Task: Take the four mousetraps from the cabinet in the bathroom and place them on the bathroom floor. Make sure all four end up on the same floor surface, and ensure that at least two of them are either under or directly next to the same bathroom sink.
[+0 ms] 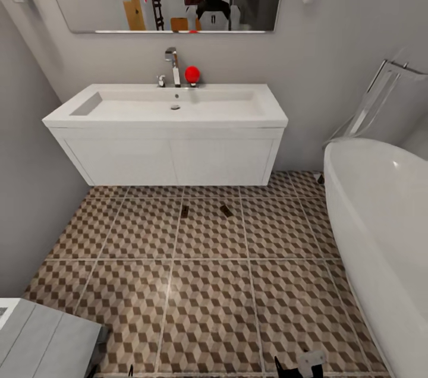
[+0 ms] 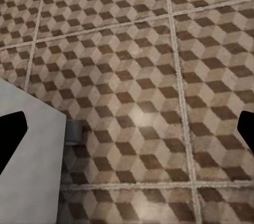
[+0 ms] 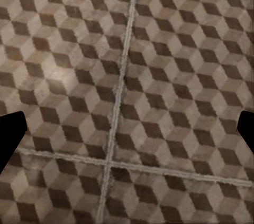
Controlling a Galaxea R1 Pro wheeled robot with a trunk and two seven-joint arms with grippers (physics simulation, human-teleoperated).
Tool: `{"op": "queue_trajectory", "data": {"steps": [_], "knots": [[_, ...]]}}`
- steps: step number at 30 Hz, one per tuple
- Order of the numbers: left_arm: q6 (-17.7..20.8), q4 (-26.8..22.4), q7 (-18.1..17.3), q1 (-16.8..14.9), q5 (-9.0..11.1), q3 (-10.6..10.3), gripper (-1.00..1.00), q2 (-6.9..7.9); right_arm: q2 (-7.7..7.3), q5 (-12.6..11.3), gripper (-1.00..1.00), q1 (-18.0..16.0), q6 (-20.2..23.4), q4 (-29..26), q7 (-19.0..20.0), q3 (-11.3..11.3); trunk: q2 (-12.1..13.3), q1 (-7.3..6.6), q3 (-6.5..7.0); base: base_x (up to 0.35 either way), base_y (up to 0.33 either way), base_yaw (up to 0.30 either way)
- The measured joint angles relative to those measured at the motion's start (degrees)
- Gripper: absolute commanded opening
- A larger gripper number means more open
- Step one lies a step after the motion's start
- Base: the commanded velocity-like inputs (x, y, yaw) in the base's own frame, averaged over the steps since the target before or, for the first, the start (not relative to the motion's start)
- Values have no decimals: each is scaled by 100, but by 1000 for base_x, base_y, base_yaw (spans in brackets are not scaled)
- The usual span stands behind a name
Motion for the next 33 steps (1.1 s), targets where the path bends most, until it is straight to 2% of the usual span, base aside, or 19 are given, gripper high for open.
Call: {"op": "queue_trajectory", "data": {"steps": [7,33], "knots": [[9,1,17,8,23,5,100,-9,56,-155,100,13,7,-2,-34,-3,281,-154,126,0,0,0],[20,5,20,20,30,6,100,-62,75,-178,100,15,10,5,-41,-5,1324,-725,593,0,0,0]]}}
